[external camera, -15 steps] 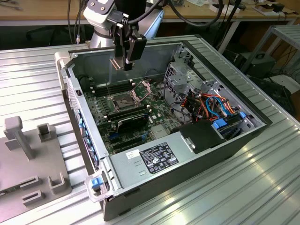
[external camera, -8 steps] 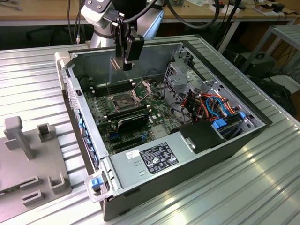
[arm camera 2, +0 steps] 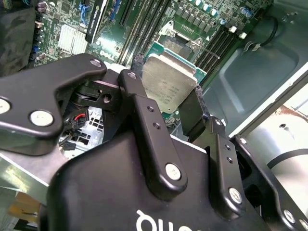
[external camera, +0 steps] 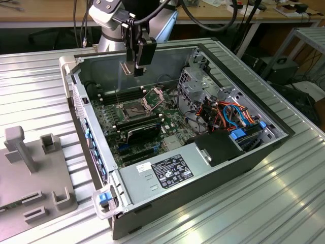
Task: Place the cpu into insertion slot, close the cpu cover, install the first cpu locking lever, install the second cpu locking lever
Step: 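Place the cpu into insertion slot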
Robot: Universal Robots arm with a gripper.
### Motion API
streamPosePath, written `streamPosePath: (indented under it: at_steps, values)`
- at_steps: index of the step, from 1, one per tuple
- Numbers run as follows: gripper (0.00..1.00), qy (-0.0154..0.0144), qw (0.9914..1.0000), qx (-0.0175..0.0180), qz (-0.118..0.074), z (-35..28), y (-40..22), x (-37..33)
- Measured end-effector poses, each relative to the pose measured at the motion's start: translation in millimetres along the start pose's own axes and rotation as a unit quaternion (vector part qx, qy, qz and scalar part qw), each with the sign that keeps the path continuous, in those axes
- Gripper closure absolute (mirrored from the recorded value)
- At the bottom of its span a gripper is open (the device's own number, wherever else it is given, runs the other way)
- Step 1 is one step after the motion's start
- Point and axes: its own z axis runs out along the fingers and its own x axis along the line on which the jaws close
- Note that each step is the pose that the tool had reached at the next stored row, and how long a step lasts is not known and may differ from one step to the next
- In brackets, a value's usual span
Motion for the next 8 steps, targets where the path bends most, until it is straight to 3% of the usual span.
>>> streamPosePath:
  at_steps: [8]
  values:
    - [0.45,-0.0004,0.99995,0.0002,0.010,1.3,1.0,0.2]
